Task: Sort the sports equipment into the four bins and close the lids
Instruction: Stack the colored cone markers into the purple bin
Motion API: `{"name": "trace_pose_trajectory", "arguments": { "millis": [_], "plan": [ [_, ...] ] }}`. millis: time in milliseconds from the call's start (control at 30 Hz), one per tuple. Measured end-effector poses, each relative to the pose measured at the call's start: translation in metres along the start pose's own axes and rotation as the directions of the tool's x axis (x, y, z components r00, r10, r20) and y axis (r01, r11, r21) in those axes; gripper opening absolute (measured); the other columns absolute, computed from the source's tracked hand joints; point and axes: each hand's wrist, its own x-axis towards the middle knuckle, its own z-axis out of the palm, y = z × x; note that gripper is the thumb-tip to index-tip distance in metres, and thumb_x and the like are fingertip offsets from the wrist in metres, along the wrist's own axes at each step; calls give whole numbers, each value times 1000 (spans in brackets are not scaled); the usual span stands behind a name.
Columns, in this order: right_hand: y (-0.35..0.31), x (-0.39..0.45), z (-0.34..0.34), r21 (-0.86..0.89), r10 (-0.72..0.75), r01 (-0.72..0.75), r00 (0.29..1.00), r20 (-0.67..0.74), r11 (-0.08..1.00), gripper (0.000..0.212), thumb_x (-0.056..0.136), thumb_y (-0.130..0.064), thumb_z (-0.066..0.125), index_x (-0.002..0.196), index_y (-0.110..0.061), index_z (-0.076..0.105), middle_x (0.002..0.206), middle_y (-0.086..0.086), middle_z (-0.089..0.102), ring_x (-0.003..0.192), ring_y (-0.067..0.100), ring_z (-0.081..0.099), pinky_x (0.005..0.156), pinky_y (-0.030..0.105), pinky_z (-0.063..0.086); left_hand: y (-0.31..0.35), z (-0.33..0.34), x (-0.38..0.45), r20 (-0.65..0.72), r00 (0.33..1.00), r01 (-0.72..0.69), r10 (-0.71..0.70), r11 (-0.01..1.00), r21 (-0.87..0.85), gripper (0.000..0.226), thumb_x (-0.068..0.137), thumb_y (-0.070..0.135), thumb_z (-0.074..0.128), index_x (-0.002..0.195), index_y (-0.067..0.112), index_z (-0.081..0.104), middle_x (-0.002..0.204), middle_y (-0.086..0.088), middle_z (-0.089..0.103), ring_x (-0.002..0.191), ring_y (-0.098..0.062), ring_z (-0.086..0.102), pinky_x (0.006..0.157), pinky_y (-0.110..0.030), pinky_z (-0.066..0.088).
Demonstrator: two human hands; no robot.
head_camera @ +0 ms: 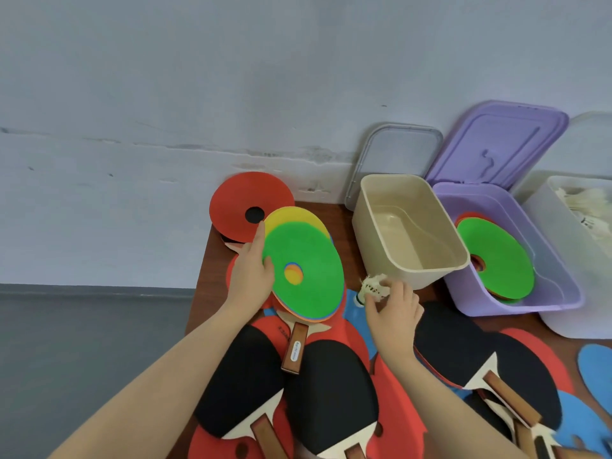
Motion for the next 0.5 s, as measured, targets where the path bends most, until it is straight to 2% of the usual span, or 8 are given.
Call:
{"name": "trace_pose_trajectory", "arguments": {
  "millis": [67, 200, 333, 400, 500],
  "plan": [
    [0, -3, 0, 27, 4, -5, 999, 40, 1000, 39, 77, -17, 70, 112, -12, 55, 108, 7, 51, 101, 28, 44, 83, 30, 22, 1, -3, -4, -23, 999, -33, 33, 999, 4, 67, 90, 5, 45, 149, 24, 18, 108, -11, 55, 96, -26, 52, 79, -42, 46],
    [-9, -2, 5, 128, -70, 47, 981, 180, 991, 49, 85, -29, 64, 129, -17, 47, 122, 2, 51, 113, 21, 45, 93, 32, 23, 7, -14, -12, -49, 997, -67, 66, 998, -22, 63, 93, 6, 45, 148, 26, 19, 107, -8, 54, 94, -18, 51, 77, -31, 42],
    [-29, 12, 20, 183, -54, -11, 936, 348, 983, 62, 90, -40, 56, 142, -16, 32, 136, 0, 49, 124, 19, 45, 103, 36, 19, 8, -30, -10, -86, 992, -96, 92, 994, -43, 61, 94, 7, 46, 146, 28, 22, 117, -8, 56, 104, -19, 52, 86, -29, 41],
    [-41, 20, 28, 164, -49, -23, 907, 419, 986, 66, 89, -40, 55, 144, -15, 27, 136, 1, 49, 124, 22, 45, 101, 36, 20, 5, -34, -6, -81, 994, -76, 72, 996, -51, 59, 94, 8, 46, 146, 27, 25, 128, -4, 53, 113, -16, 49, 91, -22, 36],
    [-50, 28, 37, 174, -69, -14, 885, 461, 985, 52, 89, -24, 56, 136, -16, 36, 124, 2, 56, 119, 24, 48, 88, 30, 20, 0, -37, -3, 15, 998, -52, 53, 996, -71, 59, 93, 6, 47, 146, 23, 27, 134, 15, 42, 123, -8, 41, 95, -8, 25]
  ]
}}
